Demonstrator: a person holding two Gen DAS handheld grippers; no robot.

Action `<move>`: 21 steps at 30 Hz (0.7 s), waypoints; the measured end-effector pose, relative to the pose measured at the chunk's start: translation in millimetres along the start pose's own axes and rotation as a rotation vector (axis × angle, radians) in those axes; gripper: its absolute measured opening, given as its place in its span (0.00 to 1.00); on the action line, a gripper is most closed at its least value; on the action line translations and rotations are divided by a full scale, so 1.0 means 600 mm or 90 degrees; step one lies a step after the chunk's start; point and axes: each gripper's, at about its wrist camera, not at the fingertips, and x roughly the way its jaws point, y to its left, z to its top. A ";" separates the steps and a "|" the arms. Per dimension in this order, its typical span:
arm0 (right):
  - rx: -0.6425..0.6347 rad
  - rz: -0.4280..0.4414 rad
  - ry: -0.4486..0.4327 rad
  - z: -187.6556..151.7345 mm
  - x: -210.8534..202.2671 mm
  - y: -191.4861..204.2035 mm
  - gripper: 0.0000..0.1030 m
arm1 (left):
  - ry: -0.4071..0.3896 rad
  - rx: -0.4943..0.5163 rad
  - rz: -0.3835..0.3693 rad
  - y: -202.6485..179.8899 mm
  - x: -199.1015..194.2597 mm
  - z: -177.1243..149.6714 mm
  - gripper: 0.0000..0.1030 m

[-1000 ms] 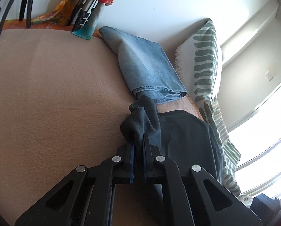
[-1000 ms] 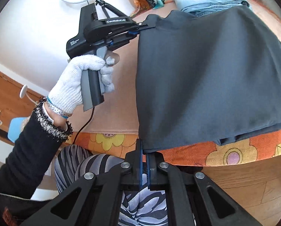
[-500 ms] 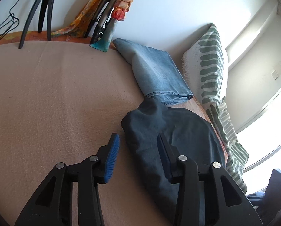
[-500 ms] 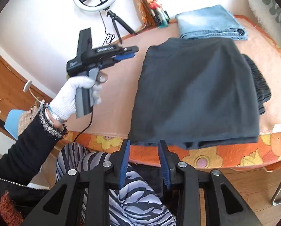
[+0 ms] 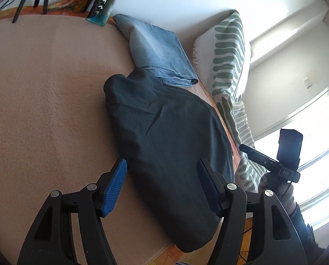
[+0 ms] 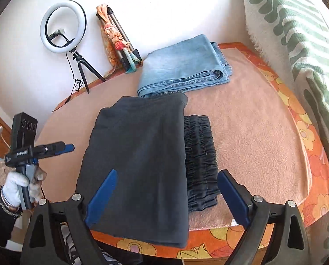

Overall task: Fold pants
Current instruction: 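Grasp the folded black pants stack with the right gripper at its edge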

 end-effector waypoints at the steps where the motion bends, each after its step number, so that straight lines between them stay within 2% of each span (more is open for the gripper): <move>1: 0.005 0.018 0.011 0.009 0.009 -0.009 0.99 | 0.007 0.001 0.002 -0.002 0.005 -0.002 0.63; 5: 0.004 0.000 0.050 0.026 0.056 -0.036 1.00 | 0.021 -0.024 -0.013 -0.001 0.022 -0.006 0.63; 11: 0.069 0.066 0.102 0.032 0.100 -0.090 0.99 | 0.039 -0.037 -0.024 0.001 0.048 -0.006 0.63; 17: 0.128 0.188 0.144 0.026 0.135 -0.128 1.00 | 0.047 -0.055 -0.032 0.011 0.061 -0.010 0.63; 21: 0.123 0.260 0.142 0.025 0.144 -0.130 1.00 | 0.048 -0.064 -0.040 0.020 0.063 -0.009 0.63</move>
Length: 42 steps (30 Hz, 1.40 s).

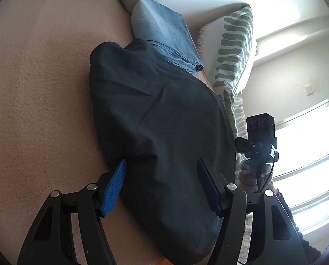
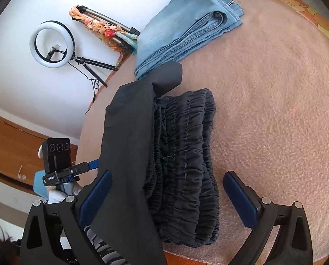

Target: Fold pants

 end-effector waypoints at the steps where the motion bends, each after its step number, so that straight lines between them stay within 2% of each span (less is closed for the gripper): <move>1: 0.000 0.013 0.006 0.000 0.005 0.001 1.00 | 0.001 -0.004 -0.004 0.003 0.000 0.001 0.63; 5: -0.026 0.015 0.003 0.003 0.015 0.013 0.98 | -0.007 -0.022 -0.010 0.013 -0.010 0.000 0.63; 7: -0.032 0.007 0.005 0.008 0.018 0.017 0.88 | -0.021 -0.020 0.000 0.013 -0.023 0.000 0.63; 12: -0.029 -0.004 0.006 0.007 0.022 0.010 0.53 | -0.027 -0.030 0.007 0.023 -0.029 0.003 0.64; 13: -0.027 -0.005 0.006 0.007 0.026 0.010 0.50 | -0.022 -0.046 0.011 0.029 -0.023 0.005 0.64; 15: -0.038 -0.017 0.004 0.006 0.031 0.017 0.43 | -0.029 -0.067 -0.013 0.039 -0.015 0.008 0.64; 17: -0.049 -0.033 -0.001 0.005 0.031 0.026 0.40 | -0.039 -0.078 -0.030 0.043 -0.010 0.012 0.64; 23: -0.080 -0.089 -0.014 0.002 0.027 0.065 0.35 | -0.039 -0.052 -0.024 0.025 0.013 0.018 0.60; 24: -0.087 -0.101 -0.018 0.001 0.026 0.073 0.34 | -0.040 -0.048 -0.018 0.022 0.015 0.018 0.54; 28: -0.116 -0.144 -0.030 -0.005 0.022 0.101 0.33 | -0.051 -0.016 0.005 0.002 0.020 0.017 0.43; 30: -0.133 -0.166 -0.035 -0.008 0.021 0.115 0.33 | -0.057 0.005 0.009 -0.008 0.015 0.015 0.34; 35: -0.193 -0.228 -0.055 -0.024 0.017 0.161 0.32 | -0.081 0.079 0.016 -0.051 0.000 0.015 0.14; 39: -0.239 -0.260 -0.072 -0.038 0.012 0.196 0.31 | -0.085 0.130 0.019 -0.084 -0.006 0.009 0.12; 42: -0.244 -0.271 -0.085 -0.045 0.004 0.208 0.31 | -0.091 0.162 0.033 -0.105 -0.006 0.007 0.09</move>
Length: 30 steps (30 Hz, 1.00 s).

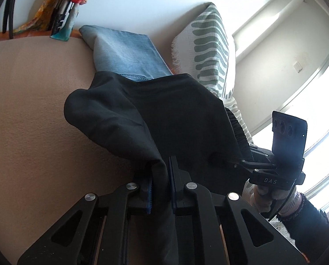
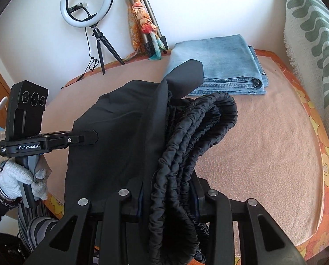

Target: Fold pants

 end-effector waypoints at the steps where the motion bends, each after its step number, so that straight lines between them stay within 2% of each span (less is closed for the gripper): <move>1: -0.003 0.000 -0.004 0.000 -0.005 0.003 0.31 | -0.001 0.015 0.004 -0.008 -0.001 0.001 0.09; 9: -0.032 -0.028 -0.052 -0.003 -0.054 0.027 0.31 | -0.030 0.124 0.026 -0.076 -0.028 0.009 0.09; 12: -0.028 -0.030 -0.042 -0.004 -0.052 0.026 0.30 | -0.031 0.136 0.026 -0.084 -0.025 0.009 0.09; 15: -0.006 -0.032 -0.016 -0.008 -0.035 0.014 0.31 | -0.012 0.082 0.013 -0.050 -0.011 0.007 0.09; 17: 0.022 -0.028 -0.003 -0.011 -0.025 -0.003 0.31 | 0.006 0.048 0.029 -0.023 0.000 0.004 0.11; 21: 0.065 -0.013 0.017 -0.017 -0.012 -0.039 0.31 | 0.038 -0.002 0.048 0.029 0.011 -0.005 0.35; 23: 0.068 -0.010 0.026 -0.021 -0.006 -0.047 0.31 | 0.034 -0.025 0.064 0.051 0.008 -0.009 0.49; 24: 0.068 -0.009 0.030 -0.022 -0.004 -0.050 0.31 | 0.034 -0.043 0.053 0.062 0.007 -0.011 0.52; 28: 0.067 -0.002 0.040 -0.022 0.006 -0.055 0.31 | 0.065 -0.106 0.032 0.098 0.035 -0.009 0.55; 30: 0.067 0.001 0.043 -0.022 0.009 -0.058 0.31 | 0.080 -0.146 0.005 0.116 0.058 -0.005 0.56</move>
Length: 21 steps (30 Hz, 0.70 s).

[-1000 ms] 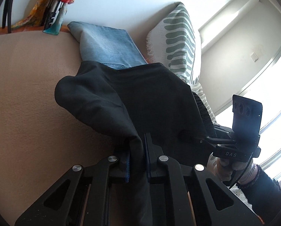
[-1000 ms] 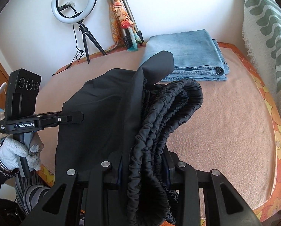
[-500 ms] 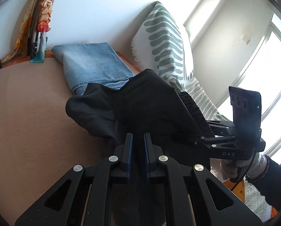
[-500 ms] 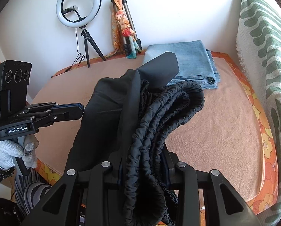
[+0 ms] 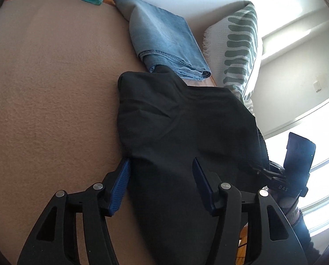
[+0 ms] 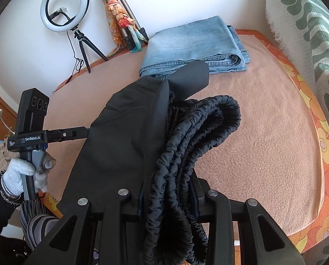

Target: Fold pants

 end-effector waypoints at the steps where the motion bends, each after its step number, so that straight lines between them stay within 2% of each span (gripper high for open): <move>1: 0.001 0.003 0.001 0.000 0.001 -0.002 0.31 | -0.008 -0.012 -0.021 0.005 0.006 0.002 0.57; 3: 0.005 0.009 0.003 -0.002 0.003 -0.008 0.32 | -0.023 -0.035 -0.052 0.012 0.016 0.010 0.65; 8: 0.036 0.020 0.005 -0.001 0.020 -0.024 0.32 | -0.021 -0.030 -0.086 -0.002 0.044 0.029 0.64; 11: 0.051 0.022 0.002 0.000 0.025 -0.027 0.32 | -0.011 -0.030 -0.062 -0.005 0.056 0.029 0.25; 15: 0.042 0.018 0.001 -0.006 0.015 -0.024 0.32 | -0.047 0.006 -0.031 -0.012 0.024 0.011 0.25; 16: 0.040 0.018 0.001 -0.009 0.012 -0.025 0.32 | -0.049 0.007 -0.021 -0.011 0.017 0.009 0.25; 17: 0.042 0.021 0.001 -0.011 0.010 -0.028 0.32 | -0.041 0.005 -0.006 -0.009 0.013 0.007 0.30; 18: 0.046 0.024 0.002 -0.012 0.009 -0.031 0.32 | -0.028 0.001 0.004 -0.006 0.012 0.006 0.43; 19: 0.050 0.027 0.002 -0.013 0.008 -0.034 0.32 | -0.016 -0.002 0.007 -0.002 0.013 0.005 0.51; 21: 0.053 0.030 0.002 -0.014 0.011 -0.036 0.32 | -0.015 -0.002 -0.017 0.001 0.014 0.004 0.61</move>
